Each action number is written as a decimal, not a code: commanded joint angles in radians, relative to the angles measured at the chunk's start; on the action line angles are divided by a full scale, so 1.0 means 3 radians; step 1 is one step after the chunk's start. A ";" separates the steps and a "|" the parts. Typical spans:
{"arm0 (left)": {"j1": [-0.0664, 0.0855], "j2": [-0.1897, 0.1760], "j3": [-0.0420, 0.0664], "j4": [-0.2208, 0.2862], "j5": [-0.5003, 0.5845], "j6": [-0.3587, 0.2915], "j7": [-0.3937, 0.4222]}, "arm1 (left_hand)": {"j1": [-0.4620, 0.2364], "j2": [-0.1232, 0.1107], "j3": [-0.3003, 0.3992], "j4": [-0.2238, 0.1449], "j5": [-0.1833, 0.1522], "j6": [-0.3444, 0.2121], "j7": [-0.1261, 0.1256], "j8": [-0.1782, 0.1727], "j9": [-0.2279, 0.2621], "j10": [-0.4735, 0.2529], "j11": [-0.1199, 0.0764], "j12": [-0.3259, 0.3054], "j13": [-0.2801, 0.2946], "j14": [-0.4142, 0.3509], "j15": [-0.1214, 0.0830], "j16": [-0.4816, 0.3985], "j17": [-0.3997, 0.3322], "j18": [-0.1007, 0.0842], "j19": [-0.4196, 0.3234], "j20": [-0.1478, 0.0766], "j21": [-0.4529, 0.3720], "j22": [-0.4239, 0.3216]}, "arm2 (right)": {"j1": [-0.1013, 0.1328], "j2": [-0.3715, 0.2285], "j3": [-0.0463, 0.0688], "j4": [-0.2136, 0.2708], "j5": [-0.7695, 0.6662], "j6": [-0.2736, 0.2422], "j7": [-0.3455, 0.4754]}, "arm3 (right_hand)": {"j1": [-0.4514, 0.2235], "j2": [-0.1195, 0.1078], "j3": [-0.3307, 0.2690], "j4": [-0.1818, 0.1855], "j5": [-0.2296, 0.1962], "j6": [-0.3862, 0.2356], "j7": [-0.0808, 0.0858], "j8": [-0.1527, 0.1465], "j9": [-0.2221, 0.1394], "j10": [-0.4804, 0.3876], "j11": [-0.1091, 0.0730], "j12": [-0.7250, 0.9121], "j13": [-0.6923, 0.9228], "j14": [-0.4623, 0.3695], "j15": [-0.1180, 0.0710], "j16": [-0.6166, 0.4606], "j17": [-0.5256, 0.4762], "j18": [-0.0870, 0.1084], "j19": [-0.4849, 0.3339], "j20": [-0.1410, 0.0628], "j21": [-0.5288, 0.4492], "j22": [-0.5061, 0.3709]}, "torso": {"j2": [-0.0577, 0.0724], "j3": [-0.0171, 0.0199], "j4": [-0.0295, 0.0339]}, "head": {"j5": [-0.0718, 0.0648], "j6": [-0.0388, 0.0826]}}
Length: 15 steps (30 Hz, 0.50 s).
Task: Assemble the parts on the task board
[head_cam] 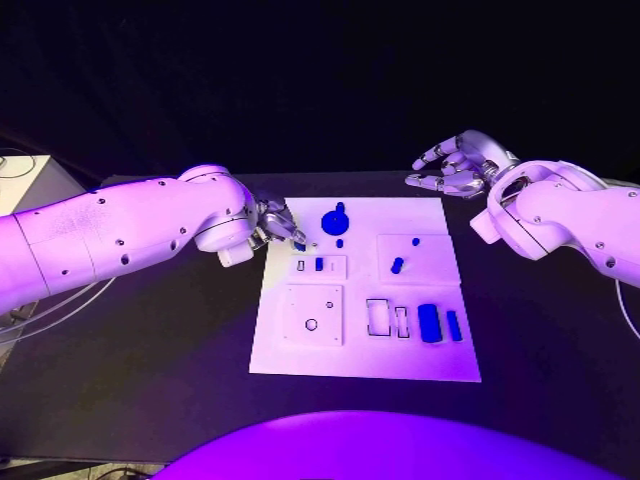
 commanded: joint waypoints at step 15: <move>-0.0070 0.0028 -0.0100 0.0053 -0.0272 0.0034 -0.0147 | -0.0017 0.0027 0.0486 -0.0493 0.0022 0.0095 -0.0077 0.0017 0.0272 0.0036 -0.0002 0.0017 0.0019 0.0323 -0.0026 -0.0003 0.0781 -0.0068 0.0032 -0.0006 0.0017 0.0348 | -0.0011 -0.0003 -0.0001 0.0000 -0.0007 0.0016 0.0041 | -0.0026 0.0005 0.0010 0.0004 0.0021 -0.0023 0.0006 0.0012 0.0004 0.0036 0.0029 -0.0016 0.0560 0.0236 0.0013 -0.0015 0.0444 0.0041 0.0143 0.0018 -0.0020 0.0551 | 0.0006 0.0000 -0.0001 | 0.0000 0.0001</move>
